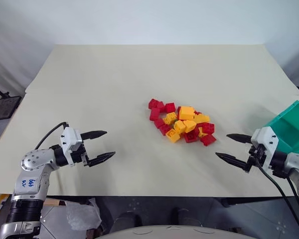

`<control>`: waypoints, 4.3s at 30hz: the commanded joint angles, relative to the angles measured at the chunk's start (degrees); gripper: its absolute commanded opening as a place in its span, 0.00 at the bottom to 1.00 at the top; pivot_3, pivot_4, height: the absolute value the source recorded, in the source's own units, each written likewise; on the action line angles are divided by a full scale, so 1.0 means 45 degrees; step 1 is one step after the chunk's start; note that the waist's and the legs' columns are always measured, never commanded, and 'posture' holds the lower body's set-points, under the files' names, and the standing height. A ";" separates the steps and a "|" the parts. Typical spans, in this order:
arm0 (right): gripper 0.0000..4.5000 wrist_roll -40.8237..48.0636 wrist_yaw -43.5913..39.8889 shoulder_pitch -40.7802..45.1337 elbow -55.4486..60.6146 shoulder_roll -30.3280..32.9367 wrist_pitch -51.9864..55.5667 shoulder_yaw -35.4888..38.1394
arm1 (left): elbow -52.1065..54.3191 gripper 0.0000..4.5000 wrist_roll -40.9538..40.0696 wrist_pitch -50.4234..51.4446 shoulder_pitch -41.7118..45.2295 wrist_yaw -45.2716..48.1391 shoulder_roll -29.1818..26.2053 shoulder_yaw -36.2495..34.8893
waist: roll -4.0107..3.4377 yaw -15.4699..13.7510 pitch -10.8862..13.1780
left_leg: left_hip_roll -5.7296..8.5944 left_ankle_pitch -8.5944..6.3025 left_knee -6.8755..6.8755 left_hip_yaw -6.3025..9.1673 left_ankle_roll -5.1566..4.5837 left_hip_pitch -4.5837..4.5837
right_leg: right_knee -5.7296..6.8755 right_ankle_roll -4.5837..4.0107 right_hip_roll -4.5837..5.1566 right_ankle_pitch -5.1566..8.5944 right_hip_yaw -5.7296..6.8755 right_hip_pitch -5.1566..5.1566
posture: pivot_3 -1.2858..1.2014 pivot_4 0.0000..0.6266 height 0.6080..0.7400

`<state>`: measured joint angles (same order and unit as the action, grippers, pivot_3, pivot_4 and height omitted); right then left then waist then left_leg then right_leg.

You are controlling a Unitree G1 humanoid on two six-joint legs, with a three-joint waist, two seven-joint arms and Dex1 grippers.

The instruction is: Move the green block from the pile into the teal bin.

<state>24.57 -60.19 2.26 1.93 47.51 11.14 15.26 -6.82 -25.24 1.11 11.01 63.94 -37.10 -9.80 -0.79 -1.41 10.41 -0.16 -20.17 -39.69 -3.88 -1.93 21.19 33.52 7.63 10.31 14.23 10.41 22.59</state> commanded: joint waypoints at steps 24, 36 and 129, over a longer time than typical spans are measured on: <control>0.36 0.2351 0.5436 0.0910 0.8517 -0.0772 0.7373 -0.1083 | 0.0567 1.00 -0.0133 0.0940 0.1660 -0.0036 0.0350 0.0496 | 0.0004 0.0058 0.0006 | -0.0023 -0.0006 0.0005 0.0005 0.0010 0.0000 | -0.0006 0.0002 -0.0015 -0.0002 -0.0009 0.0009 | 0.52 0.24 1.00; 0.00 0.0434 0.8297 0.5394 0.5649 -0.4396 0.9244 -0.5870 | -0.0241 1.00 -0.0338 0.0365 0.2956 0.0968 0.0829 0.0876 | 0.0020 0.0050 0.0015 | 0.0030 -0.0015 0.0008 -0.0005 0.0015 0.0026 | 0.0002 0.0000 -0.0037 -0.0001 -0.0010 0.0043 | 0.52 0.24 1.00; 0.69 -0.9329 -0.3861 1.5755 -1.2284 -0.5038 -0.1765 -0.9820 | 0.0239 1.00 -0.0534 -0.0503 0.2377 0.0869 0.1617 0.0841 | 0.0007 0.0711 0.0029 | -0.0114 -0.0022 -0.0015 -0.0189 0.0071 -0.0008 | 0.0049 -0.0006 -0.0164 -0.0003 -0.0207 0.0127 | 0.52 0.24 1.00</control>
<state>-16.38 -76.52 73.33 -52.38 25.25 3.72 -28.35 -7.10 -26.78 -0.37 21.50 68.22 -29.37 -4.59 -0.76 1.79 10.54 -0.68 -20.27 -39.75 -4.75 -1.61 21.16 33.74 7.61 9.57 14.22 9.47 23.17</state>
